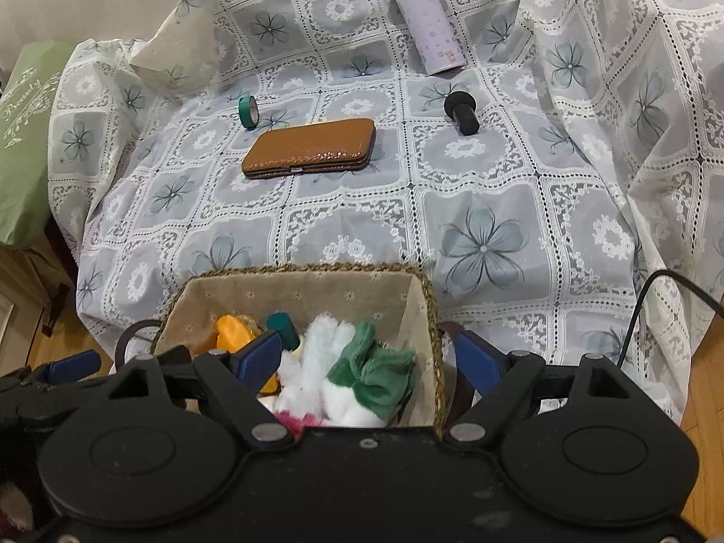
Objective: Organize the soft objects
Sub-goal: 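Lift both open grippers out of the basket toward the remaining objects, then move the left gripper to the green tape roll while the right moves to the black knob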
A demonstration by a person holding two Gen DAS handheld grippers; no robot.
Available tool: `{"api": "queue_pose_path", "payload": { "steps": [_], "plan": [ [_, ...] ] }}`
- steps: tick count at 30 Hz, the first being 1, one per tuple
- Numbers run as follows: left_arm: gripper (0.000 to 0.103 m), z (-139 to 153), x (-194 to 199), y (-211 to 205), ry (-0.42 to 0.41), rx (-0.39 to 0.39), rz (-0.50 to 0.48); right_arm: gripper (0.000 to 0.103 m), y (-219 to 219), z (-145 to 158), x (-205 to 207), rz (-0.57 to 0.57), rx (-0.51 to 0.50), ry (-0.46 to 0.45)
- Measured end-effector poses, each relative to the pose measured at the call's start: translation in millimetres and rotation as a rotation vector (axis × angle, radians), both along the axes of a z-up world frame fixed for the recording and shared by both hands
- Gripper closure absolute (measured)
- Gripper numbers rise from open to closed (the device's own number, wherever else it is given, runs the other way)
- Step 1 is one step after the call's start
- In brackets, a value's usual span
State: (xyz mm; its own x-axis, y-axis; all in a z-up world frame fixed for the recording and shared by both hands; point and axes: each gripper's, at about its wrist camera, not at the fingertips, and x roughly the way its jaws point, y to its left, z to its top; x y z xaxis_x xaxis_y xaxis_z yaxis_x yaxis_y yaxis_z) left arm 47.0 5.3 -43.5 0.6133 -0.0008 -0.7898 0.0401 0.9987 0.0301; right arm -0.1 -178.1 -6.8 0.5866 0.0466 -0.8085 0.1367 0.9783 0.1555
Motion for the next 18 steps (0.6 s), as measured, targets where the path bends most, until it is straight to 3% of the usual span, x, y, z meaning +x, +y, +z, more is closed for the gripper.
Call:
{"api": "queue_pose_path", "payload": {
  "steps": [18],
  "plan": [
    [0.012, 12, 66, -1, -0.041, 0.016, -0.01, 0.018, -10, -5, 73, -0.027, -0.024, -0.03]
  ]
}}
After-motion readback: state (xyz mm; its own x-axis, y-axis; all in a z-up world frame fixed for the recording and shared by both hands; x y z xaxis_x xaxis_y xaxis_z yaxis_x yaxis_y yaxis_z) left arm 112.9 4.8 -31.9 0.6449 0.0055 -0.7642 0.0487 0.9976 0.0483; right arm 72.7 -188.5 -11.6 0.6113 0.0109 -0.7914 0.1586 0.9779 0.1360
